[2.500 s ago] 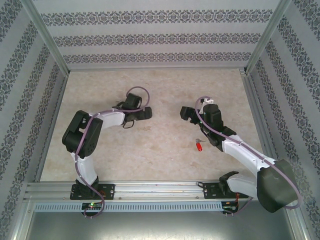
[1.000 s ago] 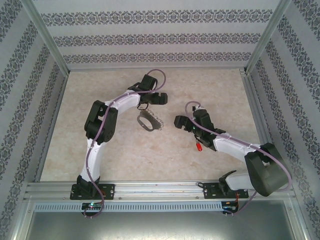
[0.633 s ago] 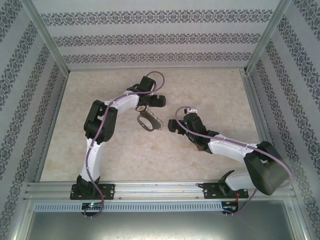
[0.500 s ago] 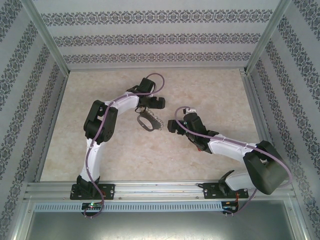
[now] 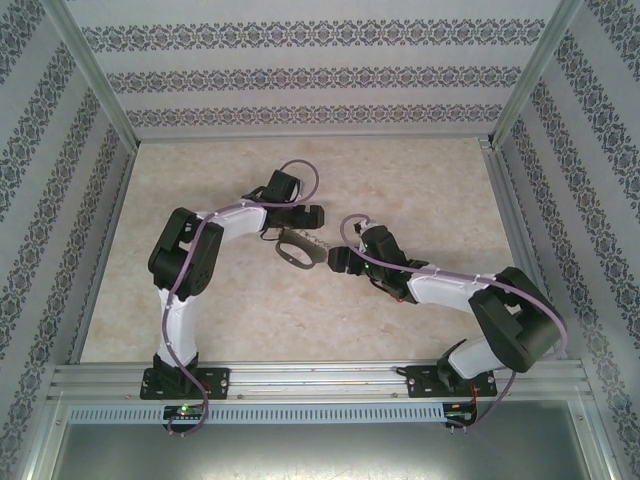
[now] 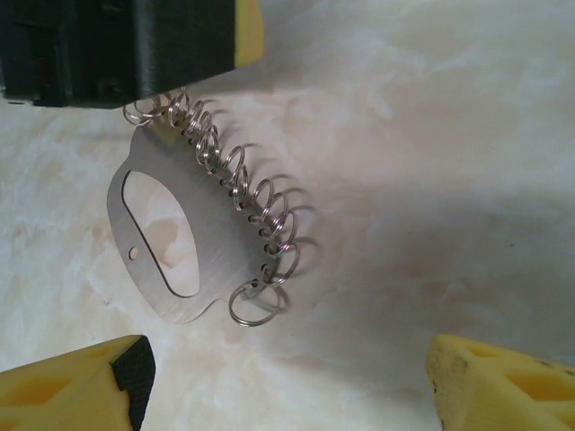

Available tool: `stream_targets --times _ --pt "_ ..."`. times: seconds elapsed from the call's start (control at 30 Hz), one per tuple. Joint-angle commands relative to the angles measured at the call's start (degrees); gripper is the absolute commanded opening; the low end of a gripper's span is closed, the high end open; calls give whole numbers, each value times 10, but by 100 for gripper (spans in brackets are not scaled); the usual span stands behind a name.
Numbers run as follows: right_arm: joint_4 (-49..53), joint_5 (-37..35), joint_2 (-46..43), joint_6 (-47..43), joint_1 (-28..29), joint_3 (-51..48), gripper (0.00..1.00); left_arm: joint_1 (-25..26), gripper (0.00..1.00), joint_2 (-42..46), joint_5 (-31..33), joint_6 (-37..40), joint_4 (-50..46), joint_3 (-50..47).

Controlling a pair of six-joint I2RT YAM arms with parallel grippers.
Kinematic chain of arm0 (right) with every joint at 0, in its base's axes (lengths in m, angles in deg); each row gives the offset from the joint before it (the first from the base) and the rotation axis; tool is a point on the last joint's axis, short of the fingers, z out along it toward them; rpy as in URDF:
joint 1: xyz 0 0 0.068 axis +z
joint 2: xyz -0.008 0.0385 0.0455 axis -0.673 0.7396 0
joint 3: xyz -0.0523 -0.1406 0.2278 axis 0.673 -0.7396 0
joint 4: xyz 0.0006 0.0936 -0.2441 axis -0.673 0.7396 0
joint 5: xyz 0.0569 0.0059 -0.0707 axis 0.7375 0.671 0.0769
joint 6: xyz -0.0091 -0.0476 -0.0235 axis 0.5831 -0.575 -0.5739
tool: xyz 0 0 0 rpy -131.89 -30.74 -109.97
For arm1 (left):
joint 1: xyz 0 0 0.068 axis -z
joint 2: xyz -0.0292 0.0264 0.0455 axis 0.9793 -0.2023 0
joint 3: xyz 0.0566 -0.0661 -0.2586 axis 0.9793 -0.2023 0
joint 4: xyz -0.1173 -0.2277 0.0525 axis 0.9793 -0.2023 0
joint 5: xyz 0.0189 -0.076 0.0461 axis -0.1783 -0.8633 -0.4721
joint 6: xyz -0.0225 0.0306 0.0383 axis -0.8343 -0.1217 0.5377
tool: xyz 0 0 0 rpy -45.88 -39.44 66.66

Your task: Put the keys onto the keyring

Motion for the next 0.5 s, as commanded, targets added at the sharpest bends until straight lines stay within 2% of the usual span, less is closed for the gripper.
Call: stream_targets --times 0.0,0.2,0.47 --pt "-19 32 17 7 5 18 79 -1 100 28 -19 -51 11 -49" --pt "-18 35 34 1 3 22 78 10 100 71 -24 -80 53 -107" --pt "-14 78 70 -17 -17 42 73 11 100 169 9 -73 91 -148"
